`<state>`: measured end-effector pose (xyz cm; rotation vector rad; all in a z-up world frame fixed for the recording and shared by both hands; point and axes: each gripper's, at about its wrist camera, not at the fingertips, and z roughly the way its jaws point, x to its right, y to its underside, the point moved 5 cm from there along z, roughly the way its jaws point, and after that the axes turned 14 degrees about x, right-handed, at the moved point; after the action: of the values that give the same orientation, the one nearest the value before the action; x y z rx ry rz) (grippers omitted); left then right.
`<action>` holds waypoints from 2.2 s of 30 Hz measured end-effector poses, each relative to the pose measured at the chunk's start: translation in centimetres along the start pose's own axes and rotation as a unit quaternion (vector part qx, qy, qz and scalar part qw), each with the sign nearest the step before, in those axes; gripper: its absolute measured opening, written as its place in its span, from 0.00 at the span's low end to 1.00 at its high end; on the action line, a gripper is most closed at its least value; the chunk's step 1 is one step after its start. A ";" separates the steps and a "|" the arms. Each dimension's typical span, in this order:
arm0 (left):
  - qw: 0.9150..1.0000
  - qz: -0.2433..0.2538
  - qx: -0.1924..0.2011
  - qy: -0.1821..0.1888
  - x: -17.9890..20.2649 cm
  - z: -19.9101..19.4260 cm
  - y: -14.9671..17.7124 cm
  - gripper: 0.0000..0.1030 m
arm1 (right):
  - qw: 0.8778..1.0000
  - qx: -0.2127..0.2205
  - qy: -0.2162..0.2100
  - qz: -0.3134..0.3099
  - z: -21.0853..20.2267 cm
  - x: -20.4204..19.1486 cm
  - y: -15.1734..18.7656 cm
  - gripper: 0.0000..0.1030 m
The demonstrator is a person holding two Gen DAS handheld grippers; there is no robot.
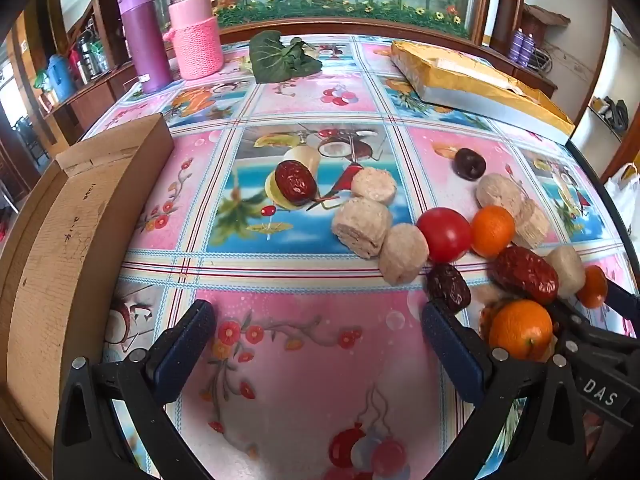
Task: Organize fruits
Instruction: 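Move both grippers toward the pile of fruit and cakes on the table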
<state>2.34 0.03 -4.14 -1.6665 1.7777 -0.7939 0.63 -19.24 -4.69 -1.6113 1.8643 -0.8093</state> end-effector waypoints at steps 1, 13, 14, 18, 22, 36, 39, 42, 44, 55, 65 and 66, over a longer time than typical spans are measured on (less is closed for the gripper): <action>1.000 0.004 -0.004 0.005 0.0 0.0 0.0 1.00 | 1.000 -0.005 0.003 0.000 0.0 0.0 0.0 0.99; 0.997 -0.010 0.065 0.046 -0.9 -7.2 -0.7 0.97 | 0.998 -0.006 -0.013 0.054 -1.9 0.6 -0.3 0.97; 0.996 -0.012 0.082 0.042 -1.2 -8.3 -1.0 0.97 | 0.998 0.014 -0.012 0.056 -3.1 0.7 -0.6 0.97; 0.992 -0.014 0.126 0.027 -2.3 -11.7 -2.2 0.94 | 0.993 0.100 0.005 0.056 -8.1 0.3 -1.4 0.98; 0.988 -0.005 0.153 0.021 -3.3 -13.9 -2.8 0.89 | 0.982 0.182 0.029 0.040 -12.6 -0.9 -2.0 0.98; 0.977 -0.011 0.213 -0.010 -5.9 -17.8 -2.4 0.89 | 0.949 0.304 0.077 -0.026 -18.4 -3.9 -1.4 0.99; 0.979 -0.027 0.200 0.002 -6.4 -17.3 -2.2 0.89 | 0.949 0.304 0.078 -0.034 -18.7 -4.3 -1.0 0.99; 0.982 -0.019 0.189 -0.002 -6.3 -16.7 -1.9 0.89 | 0.950 0.301 0.077 -0.035 -18.8 -4.5 -0.8 0.99; 0.982 -0.009 0.186 -0.007 -6.2 -16.5 -1.7 0.89 | 0.951 0.298 0.076 -0.034 -18.6 -4.6 -0.8 0.99; 0.987 0.000 0.160 0.011 -5.2 -14.6 -1.2 0.89 | 0.965 0.257 0.056 -0.015 -16.3 -4.1 -0.3 0.99; 0.990 0.000 0.135 0.029 -4.9 -13.0 -1.0 0.89 | 0.971 0.235 0.042 -0.011 -14.5 -3.7 -0.1 0.99; 0.991 0.000 0.134 0.032 -5.1 -12.9 -1.1 0.89 | 0.971 0.234 0.042 -0.012 -14.4 -3.6 -0.2 0.99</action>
<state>-6.34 5.57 5.27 -1.4786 1.6314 -1.0462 -9.36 -14.37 5.20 -1.3170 1.5542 -1.2360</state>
